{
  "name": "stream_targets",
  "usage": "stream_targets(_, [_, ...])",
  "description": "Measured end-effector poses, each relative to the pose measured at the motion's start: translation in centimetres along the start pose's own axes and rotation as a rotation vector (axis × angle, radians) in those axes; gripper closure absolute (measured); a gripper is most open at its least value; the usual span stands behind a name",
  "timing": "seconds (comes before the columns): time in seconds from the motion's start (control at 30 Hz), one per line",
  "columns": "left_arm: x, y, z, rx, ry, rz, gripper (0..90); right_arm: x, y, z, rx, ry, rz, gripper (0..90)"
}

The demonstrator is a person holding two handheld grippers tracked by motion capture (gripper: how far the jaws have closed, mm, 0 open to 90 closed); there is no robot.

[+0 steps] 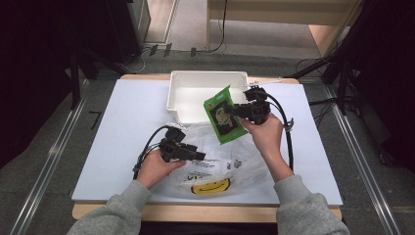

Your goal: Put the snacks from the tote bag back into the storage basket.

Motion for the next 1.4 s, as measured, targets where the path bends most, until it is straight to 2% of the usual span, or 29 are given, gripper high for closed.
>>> stream_targets(0.23, [0.0, 0.2, 0.1, 0.005, -0.006, 0.002, 42.4, 0.4, 0.6, -0.9, 0.005, 0.002, 0.002, 72.9])
stream_targets(0.73, [0.0, 0.3, 0.2, 0.008, -0.007, 0.002, 42.1, 1.2, 1.7, -3.4, -0.009, -0.009, 0.048, 72.9])
stream_targets(1.03, [0.0, 0.3, 0.2, 0.014, -0.012, 0.001, 42.0, 2.2, 2.4, -4.2, -0.002, -0.009, 0.054, 72.9])
stream_targets(1.1, [0.0, 0.3, 0.2, 0.018, -0.018, -0.001, 42.1, 2.5, 2.9, -4.5, 0.012, 0.004, 0.043, 73.0])
stream_targets(1.4, [-0.1, 0.2, 0.1, 0.016, -0.017, 0.002, 42.0, 3.5, 4.6, -5.5, 0.036, 0.012, 0.074, 73.2])
Point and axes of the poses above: each handheld gripper's, and its own axes: x roughly forward along the jaws, z roughly out of its underside, y roughly to its right, the point moved 1 cm from there along x, roughly forward along the jaws, and after that the axes turned 15 degrees about -x, right-handed, at the moved point
